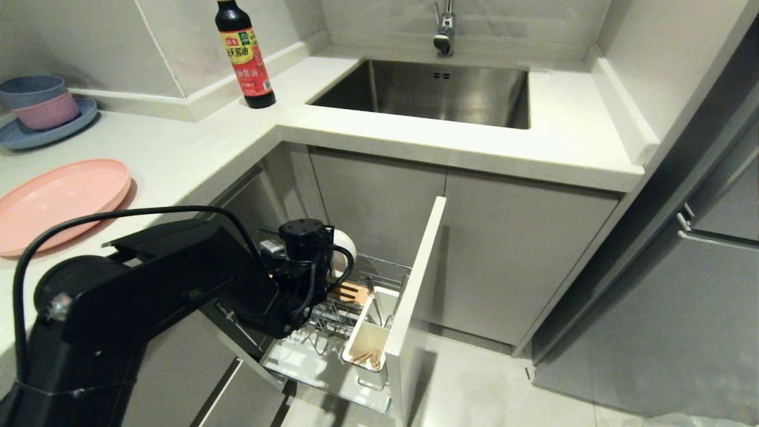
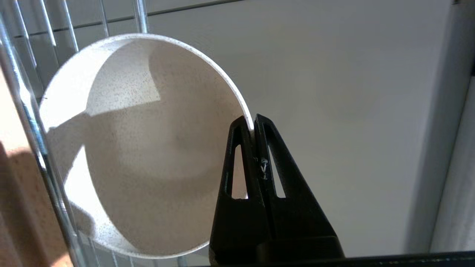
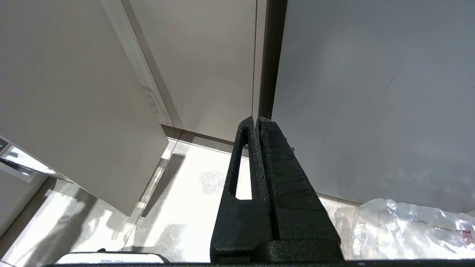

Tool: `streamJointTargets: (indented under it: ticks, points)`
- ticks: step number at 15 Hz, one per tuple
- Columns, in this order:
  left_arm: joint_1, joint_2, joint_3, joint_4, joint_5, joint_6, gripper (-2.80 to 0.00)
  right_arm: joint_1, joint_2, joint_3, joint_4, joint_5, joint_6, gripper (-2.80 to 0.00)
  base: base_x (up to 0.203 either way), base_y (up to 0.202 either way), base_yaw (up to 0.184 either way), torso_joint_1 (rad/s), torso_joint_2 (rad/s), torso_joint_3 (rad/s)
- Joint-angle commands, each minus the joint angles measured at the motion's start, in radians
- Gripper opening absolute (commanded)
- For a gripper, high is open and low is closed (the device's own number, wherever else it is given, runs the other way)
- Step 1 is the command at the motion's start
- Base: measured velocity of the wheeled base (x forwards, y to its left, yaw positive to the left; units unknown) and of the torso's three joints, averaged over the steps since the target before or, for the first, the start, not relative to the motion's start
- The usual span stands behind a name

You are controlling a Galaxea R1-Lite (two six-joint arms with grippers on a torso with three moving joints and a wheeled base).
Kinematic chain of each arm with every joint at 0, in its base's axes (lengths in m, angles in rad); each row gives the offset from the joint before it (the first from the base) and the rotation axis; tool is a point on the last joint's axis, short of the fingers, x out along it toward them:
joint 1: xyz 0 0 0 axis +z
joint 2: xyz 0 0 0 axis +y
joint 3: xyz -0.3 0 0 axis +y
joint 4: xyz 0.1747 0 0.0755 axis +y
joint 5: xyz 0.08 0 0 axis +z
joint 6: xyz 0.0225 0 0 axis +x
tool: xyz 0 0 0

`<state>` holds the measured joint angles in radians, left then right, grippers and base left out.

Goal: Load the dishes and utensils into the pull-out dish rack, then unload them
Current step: Pick up the bowl and place it in the cupboard

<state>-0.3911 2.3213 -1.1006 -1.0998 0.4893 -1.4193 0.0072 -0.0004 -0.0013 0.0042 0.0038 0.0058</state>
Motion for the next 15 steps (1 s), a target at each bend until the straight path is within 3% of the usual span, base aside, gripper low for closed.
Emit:
streamJointTargets:
  ticks: [1, 6, 7, 11, 15]
  points:
    - [0.000, 0.003, -0.001, -0.004, 0.003, -0.007, -2.80, 0.000, 0.000, 0.000, -0.001, 0.001, 0.000, -2.80, 0.000, 0.000, 0.000, 0.000, 0.00, 0.000]
    - [0.000, 0.003, -0.002, 0.011, 0.003, -0.007, -2.80, 0.000, 0.000, 0.000, 0.000, 0.001, 0.000, -2.80, 0.000, 0.000, 0.000, 0.000, 0.00, 0.000]
    - [0.000, 0.000, -0.001, 0.012, 0.003, -0.007, 0.00, 0.000, 0.000, 0.000, 0.000, 0.001, 0.000, -2.80, 0.000, 0.000, 0.000, 0.000, 0.00, 0.000]
    - [0.000, -0.037, 0.015, 0.021, 0.006, -0.007, 0.00, 0.000, 0.000, 0.000, 0.000, 0.001, 0.000, -2.80, 0.000, 0.000, 0.000, 0.000, 0.00, 0.000]
    - [-0.002, -0.156, 0.038, 0.171, 0.006, -0.011, 0.00, 0.000, 0.000, 0.000, 0.000, 0.000, 0.000, -2.80, 0.000, 0.000, 0.000, 0.000, 0.00, 0.000]
